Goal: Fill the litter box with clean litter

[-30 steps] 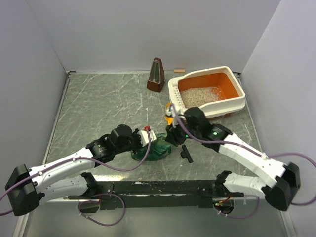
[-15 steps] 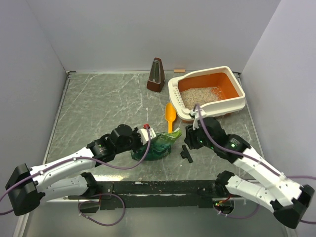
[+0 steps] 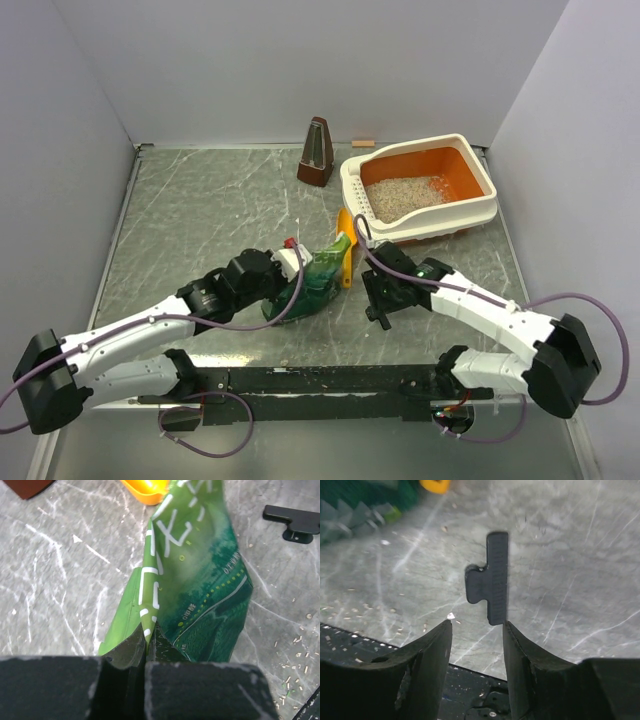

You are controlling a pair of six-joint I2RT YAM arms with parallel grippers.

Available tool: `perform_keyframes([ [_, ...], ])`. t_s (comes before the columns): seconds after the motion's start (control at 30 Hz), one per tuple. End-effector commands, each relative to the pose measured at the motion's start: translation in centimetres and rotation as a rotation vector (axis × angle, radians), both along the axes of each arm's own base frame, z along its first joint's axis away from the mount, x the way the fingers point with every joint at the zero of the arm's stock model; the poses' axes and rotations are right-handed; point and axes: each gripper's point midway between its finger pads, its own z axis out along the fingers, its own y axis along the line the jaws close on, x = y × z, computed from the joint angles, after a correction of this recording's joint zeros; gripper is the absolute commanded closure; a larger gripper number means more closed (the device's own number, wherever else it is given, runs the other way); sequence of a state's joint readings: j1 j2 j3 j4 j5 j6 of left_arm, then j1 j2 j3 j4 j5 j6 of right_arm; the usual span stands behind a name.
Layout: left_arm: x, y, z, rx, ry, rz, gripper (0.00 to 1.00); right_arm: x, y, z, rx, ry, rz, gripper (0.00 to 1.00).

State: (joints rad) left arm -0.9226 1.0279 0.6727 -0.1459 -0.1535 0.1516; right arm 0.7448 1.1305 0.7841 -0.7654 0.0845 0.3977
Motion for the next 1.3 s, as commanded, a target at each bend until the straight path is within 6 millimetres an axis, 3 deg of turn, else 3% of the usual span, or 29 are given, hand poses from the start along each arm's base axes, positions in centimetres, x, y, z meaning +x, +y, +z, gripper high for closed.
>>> perform_keyframes([
  [0.0,0.6,2.6,1.3,0.006,-0.038,0.113,0.99,-0.3,0.7,-2.1,-0.026,0.020,-0.045,0.47],
  [0.2,0.2,2.8,1.7,-0.025,-0.046,0.108,0.99,-0.2,1.3,-3.5,-0.080,0.023,-0.050,0.47],
  [0.57,-0.6,2.0,0.9,-0.029,0.002,0.066,0.99,1.0,0.8,-5.7,-0.195,0.002,-0.098,0.50],
  [1.27,-1.1,1.6,0.2,-0.023,0.028,0.048,0.99,2.5,1.5,-4.6,-0.232,-0.077,-0.109,0.53],
])
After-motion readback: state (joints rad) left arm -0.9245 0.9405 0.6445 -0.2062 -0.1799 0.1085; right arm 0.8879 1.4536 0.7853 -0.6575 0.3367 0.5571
